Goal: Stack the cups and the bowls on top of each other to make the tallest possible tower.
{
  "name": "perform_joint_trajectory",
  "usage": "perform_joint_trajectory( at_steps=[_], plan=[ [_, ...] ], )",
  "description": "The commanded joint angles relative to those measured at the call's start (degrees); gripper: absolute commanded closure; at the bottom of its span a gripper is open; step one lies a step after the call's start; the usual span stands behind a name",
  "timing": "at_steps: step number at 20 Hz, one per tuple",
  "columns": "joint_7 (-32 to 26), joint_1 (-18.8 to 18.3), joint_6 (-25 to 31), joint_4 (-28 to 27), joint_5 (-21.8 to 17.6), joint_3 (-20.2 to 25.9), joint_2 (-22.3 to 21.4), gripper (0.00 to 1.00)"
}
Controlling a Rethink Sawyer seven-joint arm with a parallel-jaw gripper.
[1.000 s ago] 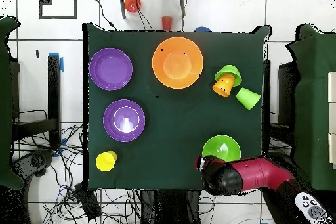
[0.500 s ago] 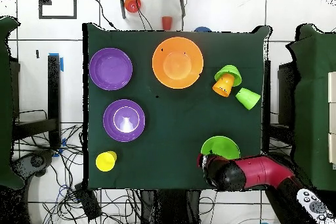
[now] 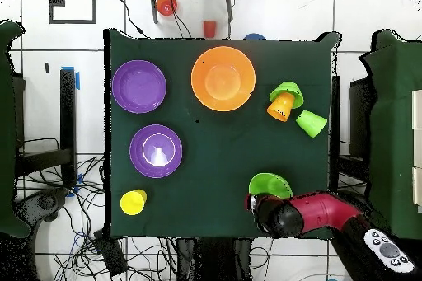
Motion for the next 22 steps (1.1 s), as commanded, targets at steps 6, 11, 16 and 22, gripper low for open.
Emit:
perform_joint_trajectory(
  at_steps=[6,11,16,22],
  plan=[
    [-5.78,1.39,-4.83,-0.03,-5.53,1.67,-1.43,0.00],
    [-8.75,-2.16,-3.53,2.55,-3.06,4.19,-3.23,0.00],
    [-14.57,-7.60,0.73,4.06,1.53,9.96,-4.83,0.00],
    [-16.06,-9.20,5.01,3.52,3.78,13.24,-5.69,0.00]
  ],
)
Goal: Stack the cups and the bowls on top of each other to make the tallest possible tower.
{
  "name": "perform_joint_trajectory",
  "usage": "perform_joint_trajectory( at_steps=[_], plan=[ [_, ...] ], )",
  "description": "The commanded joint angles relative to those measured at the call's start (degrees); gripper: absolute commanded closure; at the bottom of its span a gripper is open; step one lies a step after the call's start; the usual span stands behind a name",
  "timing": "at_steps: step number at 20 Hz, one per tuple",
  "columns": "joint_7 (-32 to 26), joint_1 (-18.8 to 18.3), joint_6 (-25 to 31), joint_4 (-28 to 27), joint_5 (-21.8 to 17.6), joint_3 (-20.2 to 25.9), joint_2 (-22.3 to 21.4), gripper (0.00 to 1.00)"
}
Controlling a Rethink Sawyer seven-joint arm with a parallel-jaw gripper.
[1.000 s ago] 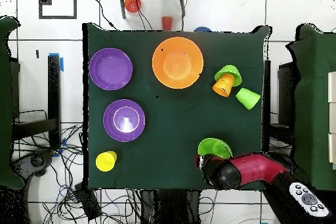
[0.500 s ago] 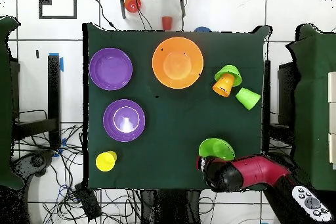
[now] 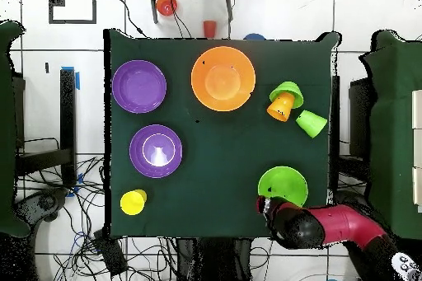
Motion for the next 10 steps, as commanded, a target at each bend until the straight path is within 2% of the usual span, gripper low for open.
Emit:
perform_joint_trajectory(
  at_steps=[1,6,10],
  plan=[
    [-15.93,0.20,5.09,-0.42,1.46,7.52,-1.09,0.00],
    [-11.56,2.79,1.89,-2.42,-2.98,5.14,2.14,0.00],
    [-9.09,4.88,0.20,-2.95,-4.40,3.99,2.77,0.00]
  ],
)
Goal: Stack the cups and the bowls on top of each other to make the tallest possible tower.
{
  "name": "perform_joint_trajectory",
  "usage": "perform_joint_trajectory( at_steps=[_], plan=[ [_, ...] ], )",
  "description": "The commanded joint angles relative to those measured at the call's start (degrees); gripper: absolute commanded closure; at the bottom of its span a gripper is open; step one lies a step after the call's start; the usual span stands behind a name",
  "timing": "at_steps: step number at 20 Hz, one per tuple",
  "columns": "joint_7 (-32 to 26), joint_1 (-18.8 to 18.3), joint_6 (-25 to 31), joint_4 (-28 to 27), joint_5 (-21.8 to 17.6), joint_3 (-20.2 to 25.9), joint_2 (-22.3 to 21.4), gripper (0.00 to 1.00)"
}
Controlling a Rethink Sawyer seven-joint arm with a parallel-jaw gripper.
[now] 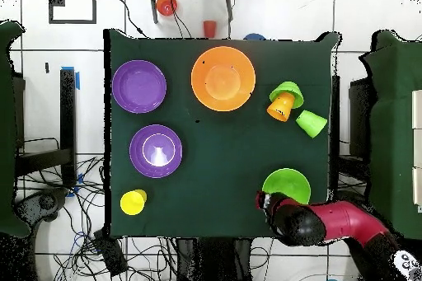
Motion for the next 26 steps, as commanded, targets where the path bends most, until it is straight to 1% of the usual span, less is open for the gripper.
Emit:
perform_joint_trajectory(
  at_steps=[1,4,7,10,13,14,18,26],
  plan=[
    [-8.61,5.10,-0.32,-2.84,-4.98,1.75,3.26,0.00],
    [-8.27,5.36,-1.04,-2.94,-5.77,1.24,3.72,0.00],
    [-7.78,6.13,-1.39,-4.24,-6.67,0.47,4.95,0.00],
    [-8.70,5.41,-0.19,-2.91,-4.82,1.70,3.67,0.00],
    [-8.76,5.02,0.77,-0.83,-2.47,3.08,1.12,0.00],
    [-8.57,5.22,0.71,-0.79,-2.47,3.10,0.94,0.00],
    [-7.11,6.25,-0.89,-2.37,-4.33,1.87,2.91,0.00],
    [-8.02,5.50,-0.56,-2.70,-4.52,1.85,3.18,0.00]
  ],
)
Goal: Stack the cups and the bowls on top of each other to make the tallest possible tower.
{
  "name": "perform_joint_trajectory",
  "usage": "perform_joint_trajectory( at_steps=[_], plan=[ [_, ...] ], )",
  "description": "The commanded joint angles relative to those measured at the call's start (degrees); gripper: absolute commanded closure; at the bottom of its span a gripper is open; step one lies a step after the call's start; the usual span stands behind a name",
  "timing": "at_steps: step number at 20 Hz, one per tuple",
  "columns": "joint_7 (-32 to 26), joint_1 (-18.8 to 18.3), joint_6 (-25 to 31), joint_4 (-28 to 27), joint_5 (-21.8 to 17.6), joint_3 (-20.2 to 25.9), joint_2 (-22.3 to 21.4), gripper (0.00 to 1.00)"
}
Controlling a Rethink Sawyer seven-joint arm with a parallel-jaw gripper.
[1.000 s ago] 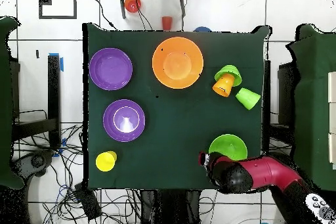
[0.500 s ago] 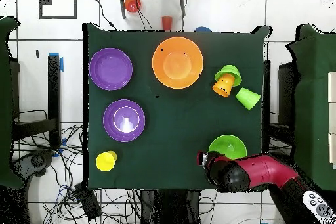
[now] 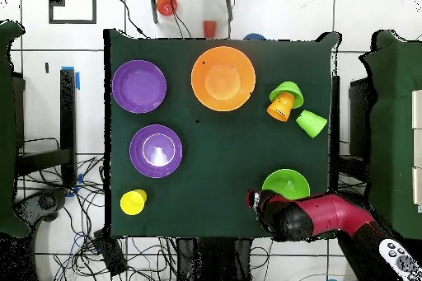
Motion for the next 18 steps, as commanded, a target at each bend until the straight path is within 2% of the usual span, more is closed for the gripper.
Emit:
perform_joint_trajectory(
  at_steps=[1,6,12,18],
  plan=[
    [-7.78,2.76,-0.37,-2.79,-3.02,1.59,2.04,0.00],
    [-6.66,4.63,0.09,-3.87,-4.42,-0.09,2.21,0.00],
    [-3.38,8.29,-1.67,-9.40,-10.06,-4.63,7.54,0.00],
    [-4.60,7.76,-2.03,-11.12,-10.10,-5.15,9.40,0.00]
  ],
)
